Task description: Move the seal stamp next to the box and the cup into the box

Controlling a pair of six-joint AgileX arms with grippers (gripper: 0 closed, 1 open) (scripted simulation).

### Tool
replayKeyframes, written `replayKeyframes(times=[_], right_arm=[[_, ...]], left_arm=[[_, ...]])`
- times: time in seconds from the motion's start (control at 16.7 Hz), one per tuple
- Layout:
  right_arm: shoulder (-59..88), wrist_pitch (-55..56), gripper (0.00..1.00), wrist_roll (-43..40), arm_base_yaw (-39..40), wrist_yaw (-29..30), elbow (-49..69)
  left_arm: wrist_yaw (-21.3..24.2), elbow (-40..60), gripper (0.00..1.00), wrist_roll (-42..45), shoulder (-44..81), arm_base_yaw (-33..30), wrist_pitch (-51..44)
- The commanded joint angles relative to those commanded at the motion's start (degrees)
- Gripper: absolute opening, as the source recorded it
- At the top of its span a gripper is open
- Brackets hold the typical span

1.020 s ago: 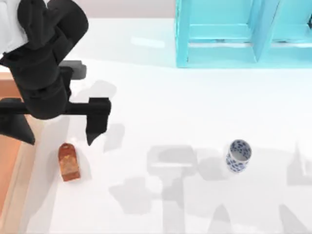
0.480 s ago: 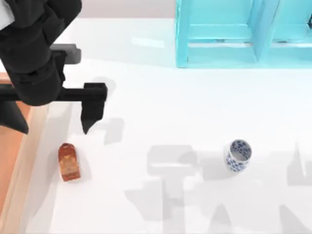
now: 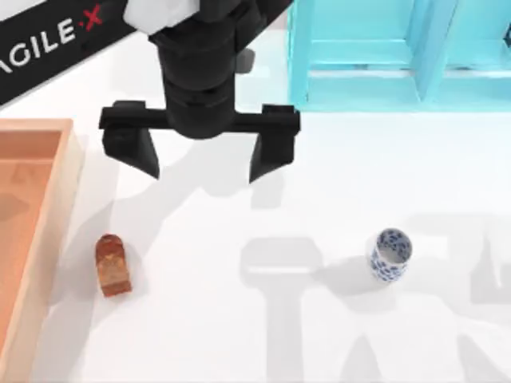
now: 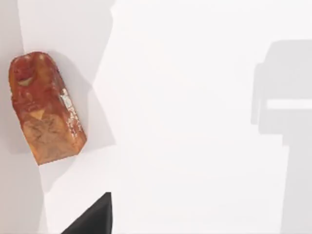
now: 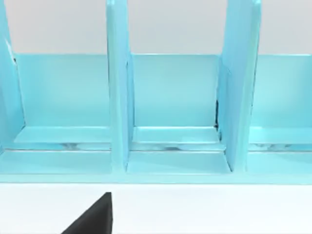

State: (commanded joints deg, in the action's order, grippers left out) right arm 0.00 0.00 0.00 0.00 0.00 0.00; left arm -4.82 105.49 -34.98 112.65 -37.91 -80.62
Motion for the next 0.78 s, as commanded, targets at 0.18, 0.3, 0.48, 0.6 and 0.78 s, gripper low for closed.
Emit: replayKeyframes(times=[0.18,0.3,0.48,0.6,0.78], right_arm=[[0.00,0.00,1.00,0.00,0.00,0.00,0.00],[0.00,0.00,1.00,0.00,0.00,0.00,0.00],[0.00,0.00,1.00,0.00,0.00,0.00,0.00],[0.00,0.00,1.00,0.00,0.00,0.00,0.00],[0.00,0.00,1.00,0.00,0.00,0.00,0.00]], left_arm=[[-3.00,12.76,1.00,-7.86,10.63,-8.11,-0.58],[-4.99,21.06,1.00,-12.98,17.60,-13.42,-0.81],[-7.56,32.30,1.00,-19.66,26.39,-20.31,-0.78],[-8.85,37.11,1.00,-23.07,30.61,-23.54,-0.57],[-9.80,39.95,1.00,-25.46,33.28,-25.61,-0.52]])
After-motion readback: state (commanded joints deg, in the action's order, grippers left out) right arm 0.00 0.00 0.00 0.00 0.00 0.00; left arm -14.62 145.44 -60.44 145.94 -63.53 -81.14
